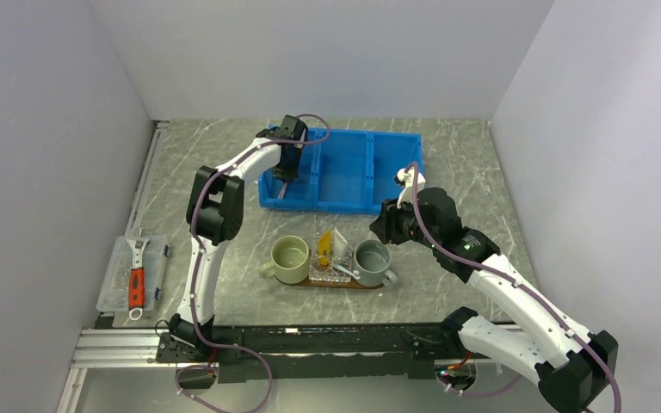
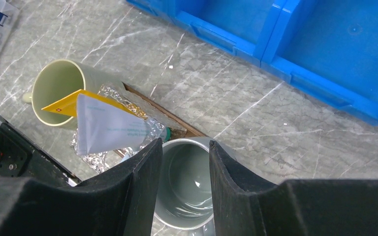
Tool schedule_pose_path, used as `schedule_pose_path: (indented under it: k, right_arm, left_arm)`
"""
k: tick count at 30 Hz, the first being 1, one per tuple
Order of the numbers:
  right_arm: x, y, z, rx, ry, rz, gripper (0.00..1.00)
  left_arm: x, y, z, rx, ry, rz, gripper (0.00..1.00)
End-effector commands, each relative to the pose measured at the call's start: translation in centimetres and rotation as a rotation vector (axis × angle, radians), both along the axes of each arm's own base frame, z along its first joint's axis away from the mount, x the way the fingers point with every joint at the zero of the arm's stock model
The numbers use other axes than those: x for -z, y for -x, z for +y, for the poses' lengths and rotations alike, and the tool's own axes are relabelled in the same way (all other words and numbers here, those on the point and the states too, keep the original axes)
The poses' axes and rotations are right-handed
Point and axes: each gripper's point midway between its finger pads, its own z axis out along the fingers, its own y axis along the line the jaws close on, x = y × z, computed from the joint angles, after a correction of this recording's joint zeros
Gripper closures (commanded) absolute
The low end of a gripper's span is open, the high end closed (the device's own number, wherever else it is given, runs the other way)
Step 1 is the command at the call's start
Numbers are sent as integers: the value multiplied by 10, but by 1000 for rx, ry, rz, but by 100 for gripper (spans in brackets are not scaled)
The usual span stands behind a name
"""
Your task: Prepare toiletry sets of a toothbrush and toothpaste on the tray
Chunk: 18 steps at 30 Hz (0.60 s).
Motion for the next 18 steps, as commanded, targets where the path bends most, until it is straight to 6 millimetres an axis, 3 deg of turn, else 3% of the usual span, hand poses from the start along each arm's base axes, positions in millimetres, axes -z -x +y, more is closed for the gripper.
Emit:
schedule_pose_path:
  k: [1, 3, 7, 18]
  right_arm:
    - [-13, -3, 2, -6, -33, -49, 58]
    - [-15, -2, 3, -11, -37, -51, 58]
    - [-17, -2, 3, -12, -42, -54, 58]
    - [-29, 2, 7, -32, -77, -62, 58]
  left_arm:
    - [9, 13, -5, 19, -8, 35, 92]
    - [5, 13, -4, 16, -12, 26, 100]
    - [-10, 12, -3, 12, -6, -5, 100]
    - [-98, 8, -6, 11, 85, -187, 100]
